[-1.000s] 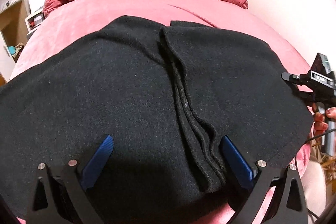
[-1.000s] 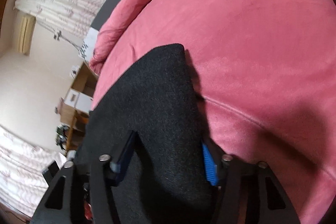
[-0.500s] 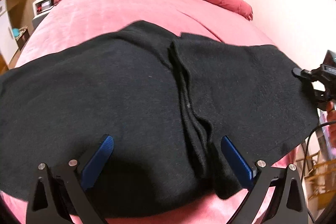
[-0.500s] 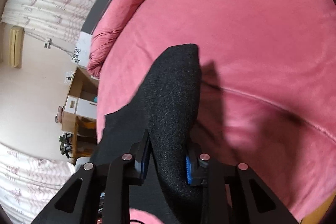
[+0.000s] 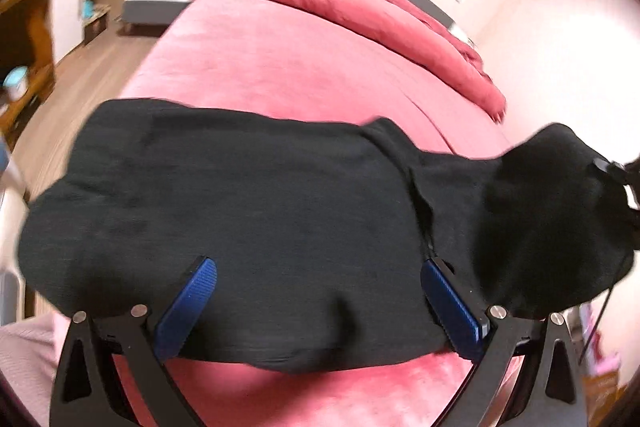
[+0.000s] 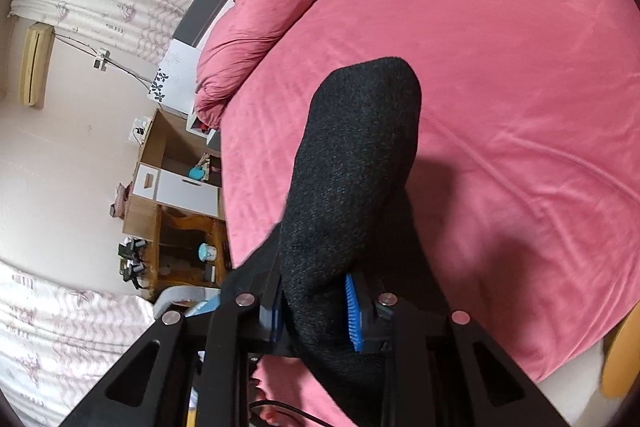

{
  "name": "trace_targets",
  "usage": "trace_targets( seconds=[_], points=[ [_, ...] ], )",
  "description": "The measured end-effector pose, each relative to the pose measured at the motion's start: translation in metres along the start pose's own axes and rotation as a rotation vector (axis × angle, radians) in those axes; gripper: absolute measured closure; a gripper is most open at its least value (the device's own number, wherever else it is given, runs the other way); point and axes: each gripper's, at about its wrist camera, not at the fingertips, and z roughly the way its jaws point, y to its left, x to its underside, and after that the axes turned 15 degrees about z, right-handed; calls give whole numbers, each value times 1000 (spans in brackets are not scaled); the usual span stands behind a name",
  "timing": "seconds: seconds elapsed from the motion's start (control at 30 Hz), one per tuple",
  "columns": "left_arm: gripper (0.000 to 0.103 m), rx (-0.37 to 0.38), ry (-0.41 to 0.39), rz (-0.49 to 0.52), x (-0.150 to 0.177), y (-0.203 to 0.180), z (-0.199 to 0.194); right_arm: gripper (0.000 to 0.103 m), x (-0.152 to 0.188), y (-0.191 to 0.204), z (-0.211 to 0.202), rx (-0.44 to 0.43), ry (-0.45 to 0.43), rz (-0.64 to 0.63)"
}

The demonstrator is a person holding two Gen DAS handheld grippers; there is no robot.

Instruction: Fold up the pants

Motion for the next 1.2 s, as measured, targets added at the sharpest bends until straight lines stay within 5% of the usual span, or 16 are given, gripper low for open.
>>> trace_targets(
  seconds=[0.43,0.8,0.93,1.1,1.2],
  points=[
    [0,-55,-155,-197,-7,75,-40,78,77,123,69,-25,58,-105],
    [0,-248,-201,-472,22,170,-66,78,169,162,251,63,223,-307],
    [0,-273,-201,-518,36,188,-67,84,208,157,317,15,382,-346],
    [3,-241,-234,-568,39,196,-64,72,232,155,309,-58,413,-428],
    [7,-186,-276,-527,28,184,-69,70,224,140,274,-49,330,-499]
  ],
)
